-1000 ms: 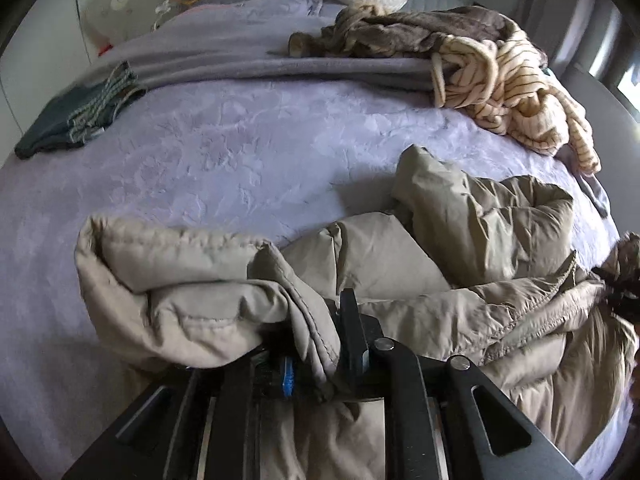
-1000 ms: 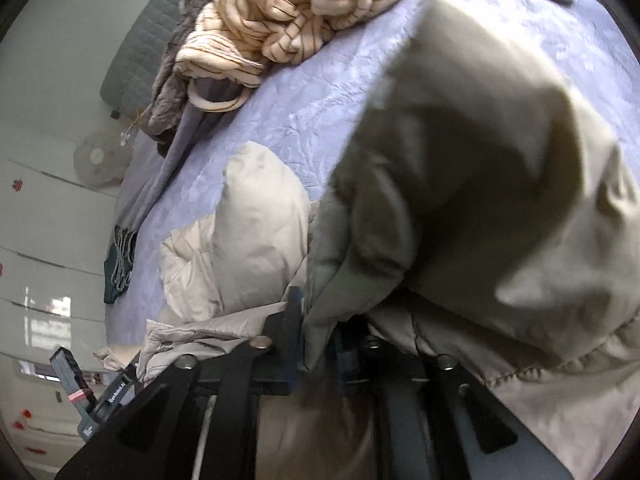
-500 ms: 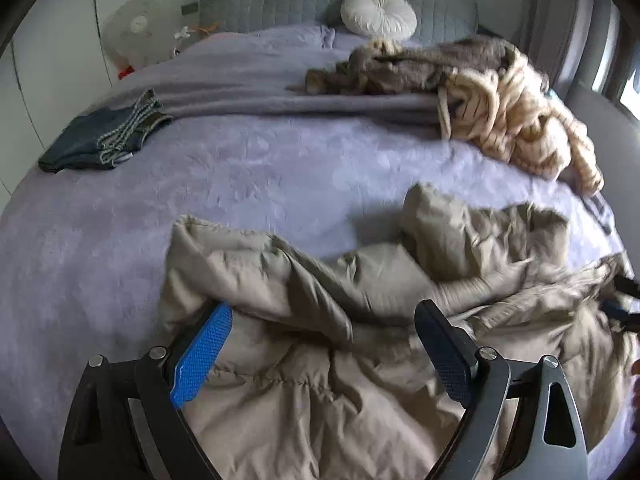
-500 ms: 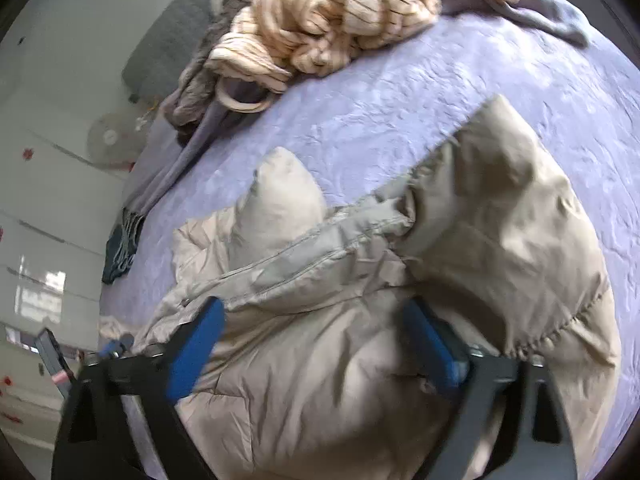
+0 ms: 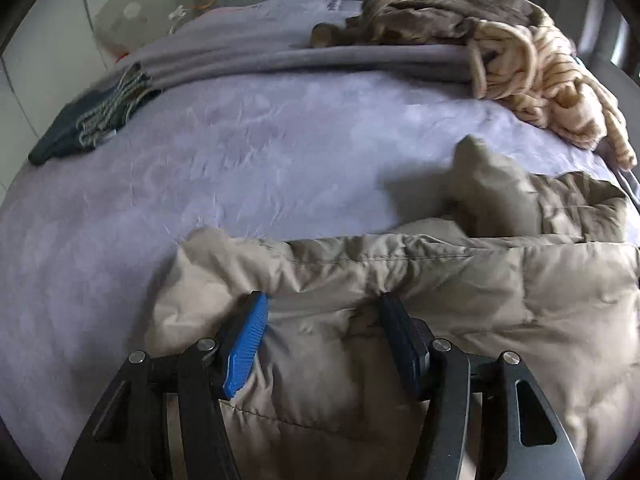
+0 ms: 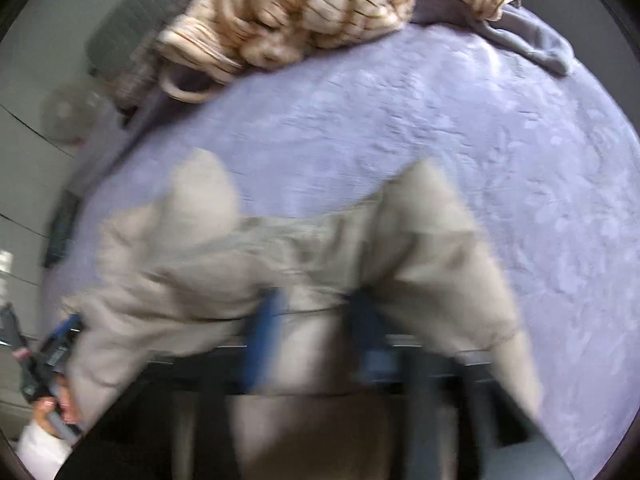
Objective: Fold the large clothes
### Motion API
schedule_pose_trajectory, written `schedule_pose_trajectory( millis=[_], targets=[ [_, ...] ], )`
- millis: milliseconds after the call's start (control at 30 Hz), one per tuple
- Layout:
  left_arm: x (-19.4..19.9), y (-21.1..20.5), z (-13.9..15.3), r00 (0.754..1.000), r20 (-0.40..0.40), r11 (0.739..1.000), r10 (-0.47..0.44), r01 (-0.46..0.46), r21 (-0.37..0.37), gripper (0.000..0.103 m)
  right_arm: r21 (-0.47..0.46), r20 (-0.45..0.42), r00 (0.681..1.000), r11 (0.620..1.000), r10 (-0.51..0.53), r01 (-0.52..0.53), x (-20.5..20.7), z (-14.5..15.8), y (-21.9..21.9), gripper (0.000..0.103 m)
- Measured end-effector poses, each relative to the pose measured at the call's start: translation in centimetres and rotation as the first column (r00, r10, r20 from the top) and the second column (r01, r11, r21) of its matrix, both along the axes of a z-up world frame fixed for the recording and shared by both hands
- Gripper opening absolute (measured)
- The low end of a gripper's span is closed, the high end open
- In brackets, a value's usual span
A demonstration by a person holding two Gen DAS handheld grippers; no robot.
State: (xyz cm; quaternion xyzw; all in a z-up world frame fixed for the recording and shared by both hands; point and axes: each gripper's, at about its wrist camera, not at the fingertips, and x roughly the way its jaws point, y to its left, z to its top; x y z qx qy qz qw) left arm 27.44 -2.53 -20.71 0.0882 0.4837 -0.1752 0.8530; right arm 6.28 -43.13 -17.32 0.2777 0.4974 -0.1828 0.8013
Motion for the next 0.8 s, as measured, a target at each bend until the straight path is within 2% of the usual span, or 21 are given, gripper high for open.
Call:
schedule_pose_trajectory(
  millis=[67, 167, 267, 400, 467, 567, 667, 700, 800],
  targets=[
    [0.4, -0.2, -0.5, 1.0, 0.0, 1.0, 0.008, -0.008, -0.005, 0.062, 0.052, 0.022, 0.999, 0.998, -0.028, 0.027, -0.1, -1.3, -1.3, 0.0],
    [1.0, -0.7, -1.0, 1.0, 0.004, 1.0, 0.017, -0.017, -0.002, 0.062, 0.1, 0.062, 0.995, 0.993, -0.072, 0.066, -0.1, -2.9, -2.9, 0.0],
    [1.5, -1.1, -1.3, 1.0, 0.006, 1.0, 0.026, -0.026, 0.004, 0.063, 0.089, 0.076, 0.992, 0.991, -0.102, 0.095, 0.3, -3.7, -3.5, 0.0],
    [1.4, -1.3, -0.4, 0.999, 0.014, 0.998, 0.05, -0.05, 0.042, 0.065, 0.058, 0.05, 0.989, 0.989, -0.136, 0.133, 0.5, -2.5, -3.0, 0.0],
    [0.4, -1.1, 1.4, 0.998, 0.028, 0.997, 0.061, -0.062, 0.045, 0.065, 0.055, 0.053, 0.989, 0.989, -0.138, 0.135, 0.4, -1.1, -2.2, 0.007],
    [-2.3, -1.4, 4.9, 0.998, 0.064, 0.998, -0.016, 0.021, -0.064, 0.065, 0.07, 0.137, 0.99, 0.997, -0.041, 0.032, 0.8, 1.7, 0.6, 0.007],
    [-4.9, -3.5, 6.9, 0.988, 0.101, 0.985, -0.12, 0.131, -0.116, 0.065, 0.048, 0.187, 0.973, 0.988, 0.133, -0.145, 2.5, 3.6, 5.0, 0.007],
    [-5.6, -4.8, 6.7, 0.982, 0.101, 0.978, -0.157, 0.169, -0.12, 0.065, 0.047, 0.186, 0.963, 0.977, 0.196, -0.208, 3.6, 3.5, 6.8, 0.007],
    [-5.9, -7.6, 4.1, 0.981, 0.074, 0.98, -0.181, 0.186, -0.068, 0.065, 0.036, 0.145, 0.953, 0.961, 0.266, -0.273, 5.6, 1.2, 9.8, 0.007]
  ],
)
